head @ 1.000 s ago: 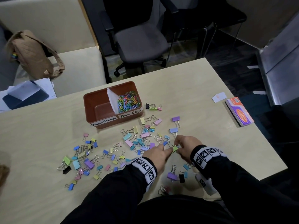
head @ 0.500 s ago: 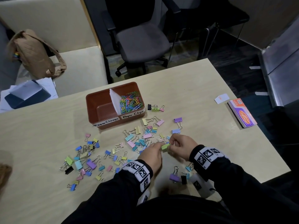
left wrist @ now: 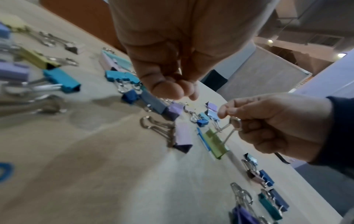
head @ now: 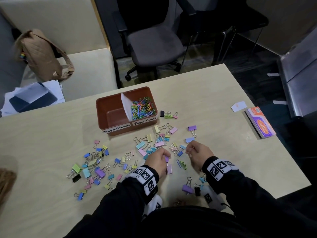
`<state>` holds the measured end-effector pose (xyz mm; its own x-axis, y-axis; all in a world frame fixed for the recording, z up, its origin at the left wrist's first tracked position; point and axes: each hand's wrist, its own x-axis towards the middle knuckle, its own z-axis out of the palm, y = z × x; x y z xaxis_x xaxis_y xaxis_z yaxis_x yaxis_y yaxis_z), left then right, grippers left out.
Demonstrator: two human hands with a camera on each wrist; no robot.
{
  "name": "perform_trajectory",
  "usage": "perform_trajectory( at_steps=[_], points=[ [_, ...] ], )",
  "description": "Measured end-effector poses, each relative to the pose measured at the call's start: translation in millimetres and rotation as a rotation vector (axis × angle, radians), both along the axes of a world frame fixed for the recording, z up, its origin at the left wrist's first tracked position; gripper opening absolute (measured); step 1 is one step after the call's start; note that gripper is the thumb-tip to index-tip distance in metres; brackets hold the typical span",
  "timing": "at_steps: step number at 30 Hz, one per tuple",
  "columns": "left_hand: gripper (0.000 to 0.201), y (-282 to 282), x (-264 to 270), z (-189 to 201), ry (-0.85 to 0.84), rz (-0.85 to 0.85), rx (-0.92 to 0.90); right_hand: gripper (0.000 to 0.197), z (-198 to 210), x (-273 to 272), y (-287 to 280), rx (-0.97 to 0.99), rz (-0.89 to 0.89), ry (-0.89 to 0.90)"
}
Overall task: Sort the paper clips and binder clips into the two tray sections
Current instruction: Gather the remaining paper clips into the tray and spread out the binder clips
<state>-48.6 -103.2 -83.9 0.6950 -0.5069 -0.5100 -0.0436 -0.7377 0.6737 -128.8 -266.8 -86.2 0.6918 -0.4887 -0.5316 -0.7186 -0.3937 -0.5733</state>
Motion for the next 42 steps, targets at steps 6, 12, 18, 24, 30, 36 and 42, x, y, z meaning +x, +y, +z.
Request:
perform_trajectory(
  at_steps=[6,12,18,24,30,36,42],
  points=[
    [0.022,4.4,-1.9,-1.8,-0.02,-0.008,-0.032,0.049,27.2,-10.4,12.8,-0.252,0.41,0.263],
    [0.031,-3.2,-5.1,-1.7,0.045,0.04,-0.052,0.014,17.1,-10.7,15.6,-0.258,0.402,0.175],
    [0.024,-9.4,-1.5,2.8,0.02,-0.073,-0.034,0.011,23.5,-14.9,10.9,-0.198,0.344,0.029],
    [0.021,-9.3,-1.4,4.9,0.009,-0.182,-0.043,0.016,23.9,-16.6,13.6,-0.117,0.322,-0.032],
    [0.035,-5.1,-2.7,4.5,0.094,-0.216,-0.079,0.013,23.3,-16.0,13.6,-0.032,0.333,-0.047],
    [0.025,-5.2,-4.0,13.0,0.126,-0.144,-0.137,0.028,21.8,-13.9,11.0,0.145,0.115,-0.054],
    [0.013,-4.6,-9.9,10.8,0.157,-0.106,-0.167,0.027,25.5,-11.1,11.7,0.381,-0.039,-0.052]
  ],
)
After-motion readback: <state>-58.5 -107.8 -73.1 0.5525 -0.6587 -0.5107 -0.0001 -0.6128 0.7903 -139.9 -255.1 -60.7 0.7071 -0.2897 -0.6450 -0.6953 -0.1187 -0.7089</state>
